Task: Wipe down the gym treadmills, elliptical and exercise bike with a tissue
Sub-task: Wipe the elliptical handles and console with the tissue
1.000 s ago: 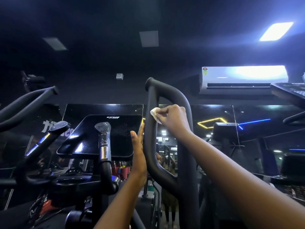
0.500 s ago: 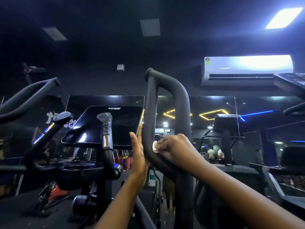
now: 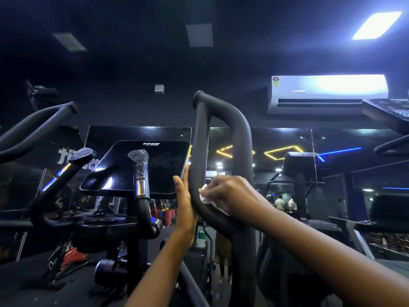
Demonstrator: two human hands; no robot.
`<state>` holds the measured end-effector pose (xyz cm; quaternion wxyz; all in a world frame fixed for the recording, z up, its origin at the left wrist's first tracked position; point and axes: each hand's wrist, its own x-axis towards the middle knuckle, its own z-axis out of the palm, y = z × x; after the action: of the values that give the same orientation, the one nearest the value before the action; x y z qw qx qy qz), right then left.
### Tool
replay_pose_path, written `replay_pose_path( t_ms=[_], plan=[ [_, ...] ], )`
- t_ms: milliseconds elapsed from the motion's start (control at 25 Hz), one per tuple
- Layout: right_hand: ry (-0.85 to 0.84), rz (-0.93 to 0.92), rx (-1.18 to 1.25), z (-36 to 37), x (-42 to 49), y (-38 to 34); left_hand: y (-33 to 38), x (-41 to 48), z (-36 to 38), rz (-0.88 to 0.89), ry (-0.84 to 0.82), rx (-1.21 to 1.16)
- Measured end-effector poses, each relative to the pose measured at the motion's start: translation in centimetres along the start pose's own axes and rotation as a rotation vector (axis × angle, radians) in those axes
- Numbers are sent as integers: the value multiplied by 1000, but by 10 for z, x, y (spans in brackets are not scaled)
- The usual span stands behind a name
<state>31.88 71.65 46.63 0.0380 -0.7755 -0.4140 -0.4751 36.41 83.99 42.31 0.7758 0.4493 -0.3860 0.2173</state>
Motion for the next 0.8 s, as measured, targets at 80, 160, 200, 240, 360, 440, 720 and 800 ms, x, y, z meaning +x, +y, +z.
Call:
replay_pose_path(
  t_ms=[80, 160, 200, 240, 360, 440, 720, 800],
  plan=[
    [-98, -58, -43, -10, -17, -4, -2, 1, -2, 23, 14, -3],
    [-248, -104, -88, -25, -22, -4, -1, 0, -1, 55, 46, 12],
    [-264, -120, -118, -32, -18, 0, 0, 0, 0, 67, 28, 27],
    [-210, -123, -145, -36, -10, 4, -1, 1, -1, 71, 24, 66],
    [111, -37, -116, -39, 31, 21, 6, 16, -3, 60, 53, 122],
    [253, 4, -131, -41, 70, 26, 13, 33, -1, 59, 75, 99],
    [227, 112, -302, -48, 158, 54, 8, 56, -1, 107, 26, 194],
    [188, 57, -335, -40, 152, 58, 6, 55, -2, 116, 29, 187]
  ],
)
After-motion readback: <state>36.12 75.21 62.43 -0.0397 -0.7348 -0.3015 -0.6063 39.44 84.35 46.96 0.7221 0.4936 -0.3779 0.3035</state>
